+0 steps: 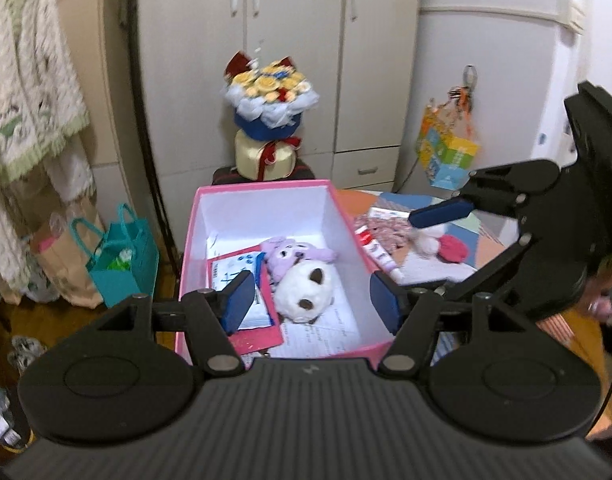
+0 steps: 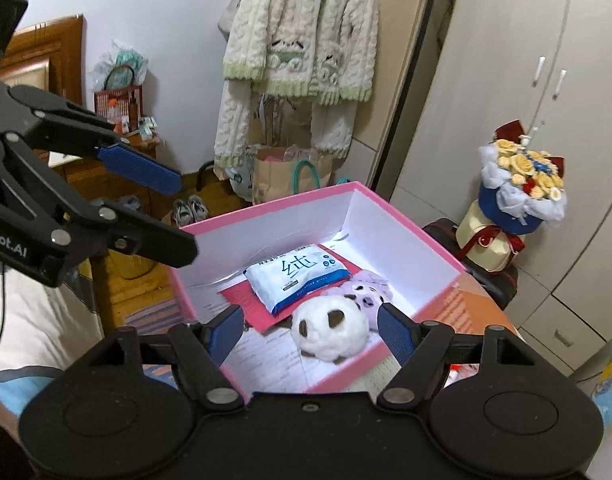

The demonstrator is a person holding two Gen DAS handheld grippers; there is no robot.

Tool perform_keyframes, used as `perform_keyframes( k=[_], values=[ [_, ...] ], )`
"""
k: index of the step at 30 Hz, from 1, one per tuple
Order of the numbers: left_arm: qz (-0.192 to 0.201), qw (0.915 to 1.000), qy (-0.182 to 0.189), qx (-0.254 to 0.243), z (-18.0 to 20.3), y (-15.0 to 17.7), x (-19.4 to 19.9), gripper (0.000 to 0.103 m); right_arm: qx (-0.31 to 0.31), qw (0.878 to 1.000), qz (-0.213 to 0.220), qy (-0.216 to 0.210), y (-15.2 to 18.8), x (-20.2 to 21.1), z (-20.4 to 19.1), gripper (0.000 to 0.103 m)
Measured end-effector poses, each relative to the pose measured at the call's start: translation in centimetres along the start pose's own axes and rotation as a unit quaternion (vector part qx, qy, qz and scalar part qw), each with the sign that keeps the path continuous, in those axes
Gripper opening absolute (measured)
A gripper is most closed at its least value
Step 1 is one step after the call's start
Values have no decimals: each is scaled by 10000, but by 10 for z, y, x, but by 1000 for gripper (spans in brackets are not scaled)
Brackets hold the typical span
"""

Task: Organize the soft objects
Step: 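Withdraw the left gripper from the box toward the toothpaste tube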

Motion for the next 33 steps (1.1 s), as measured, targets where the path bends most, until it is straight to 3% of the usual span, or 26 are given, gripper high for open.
perform_keyframes(
  k=[9,17,27,33],
  values=[
    [143,9990,311,-298,47,0,39,63,-301,9978,411,416,21,94,26,79],
    [113,9963,594,-609,97,12,46,63,-735,9903,647,990,65,158,66,80],
    [-341,9911,1050,-747,152,27,7,63,-1303,9839,573,1080,117,176,98,80],
    [-502,9909,979,-776,173,37,-33,63,-1470,9838,490,906,143,167,109,80]
  ],
)
Point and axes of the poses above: each gripper's, at about its wrist camera, not at the fingertips, and x roughly against the way its jaws point, z to its right, y to its underside, the point moved 5 cm from there along -x, roughly the way its jaws point, and after that the axes turned 12 degrees about z, right-handed, at the moved point
